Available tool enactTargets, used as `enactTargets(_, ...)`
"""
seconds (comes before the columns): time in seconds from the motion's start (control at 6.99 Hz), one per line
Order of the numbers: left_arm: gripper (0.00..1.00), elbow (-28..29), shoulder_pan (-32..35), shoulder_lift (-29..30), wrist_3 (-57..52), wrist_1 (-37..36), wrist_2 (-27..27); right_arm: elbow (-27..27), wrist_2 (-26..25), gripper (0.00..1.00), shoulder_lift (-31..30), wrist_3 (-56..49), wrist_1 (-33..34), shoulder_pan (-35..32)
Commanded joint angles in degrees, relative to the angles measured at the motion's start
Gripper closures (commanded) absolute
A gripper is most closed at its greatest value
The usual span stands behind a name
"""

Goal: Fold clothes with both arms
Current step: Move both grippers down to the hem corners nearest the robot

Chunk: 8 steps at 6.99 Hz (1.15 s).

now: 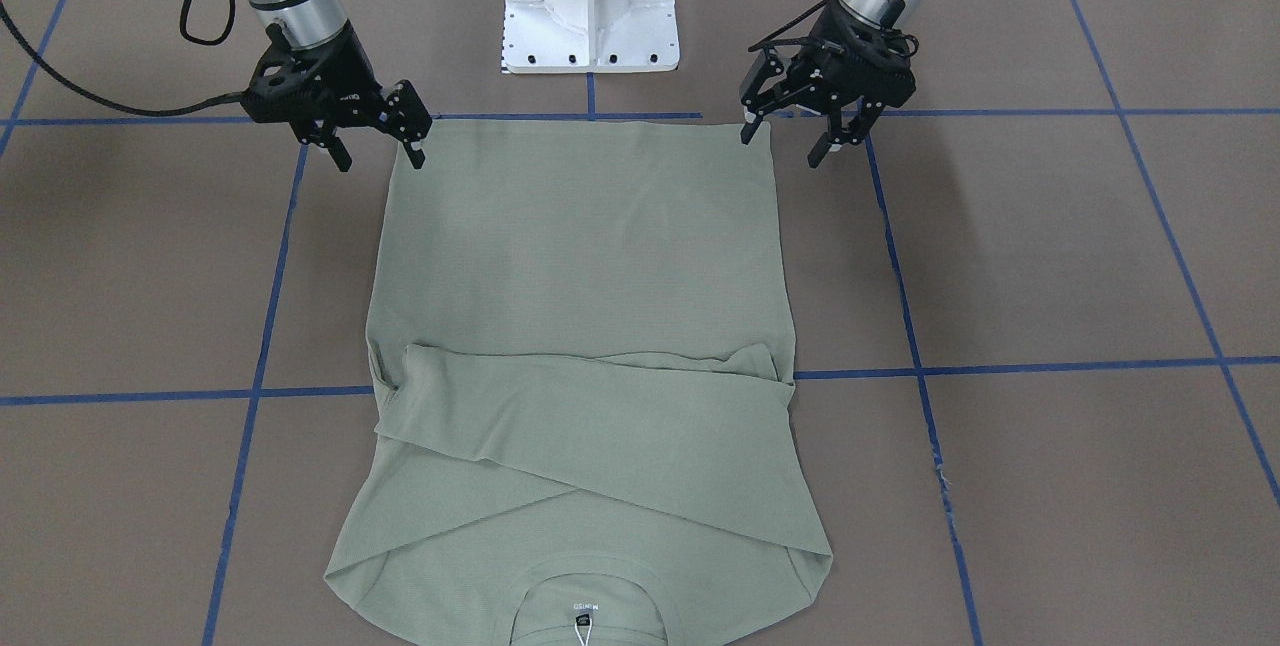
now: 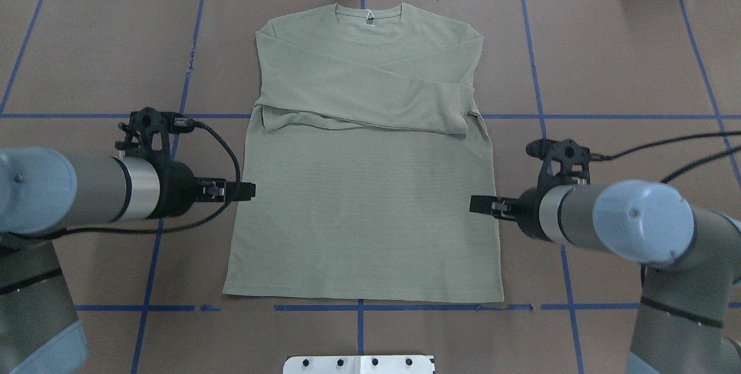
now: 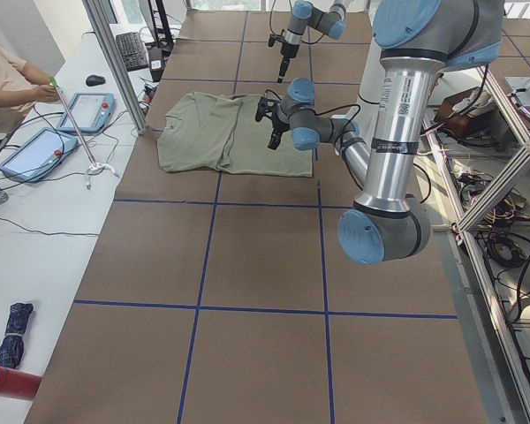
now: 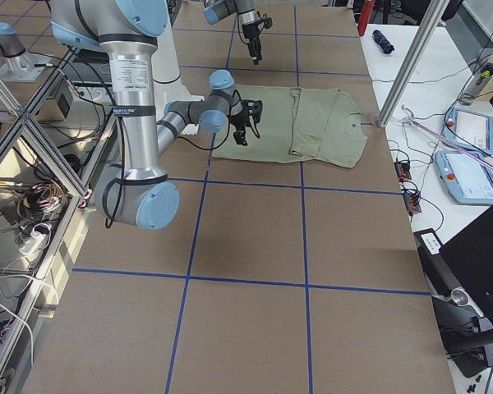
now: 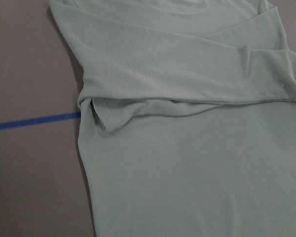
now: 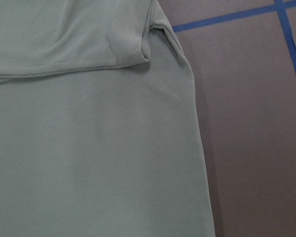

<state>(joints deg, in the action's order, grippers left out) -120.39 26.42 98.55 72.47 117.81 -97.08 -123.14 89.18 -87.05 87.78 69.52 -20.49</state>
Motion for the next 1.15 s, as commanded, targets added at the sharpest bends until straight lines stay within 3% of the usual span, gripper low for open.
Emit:
enactTargets(0.0,0.36,-0.4,-10.3,-3.8,15.4,0.8,9.5,-4.4,-11.8,0.02,-5.9,11.1,-4.4,10.5)
enactTargets(0.29,0.36,1.9,-15.1,-5.0,20.7,2.3,13.7,-4.3,-12.1,0.01,-5.9,11.1,-4.1,10.7)
enactTargets(1.0,0.36,5.3,-17.4,-5.5,20.4,2.3,14.4,-4.1,-12.2,0.0,-6.0,11.1,-4.1,10.8)
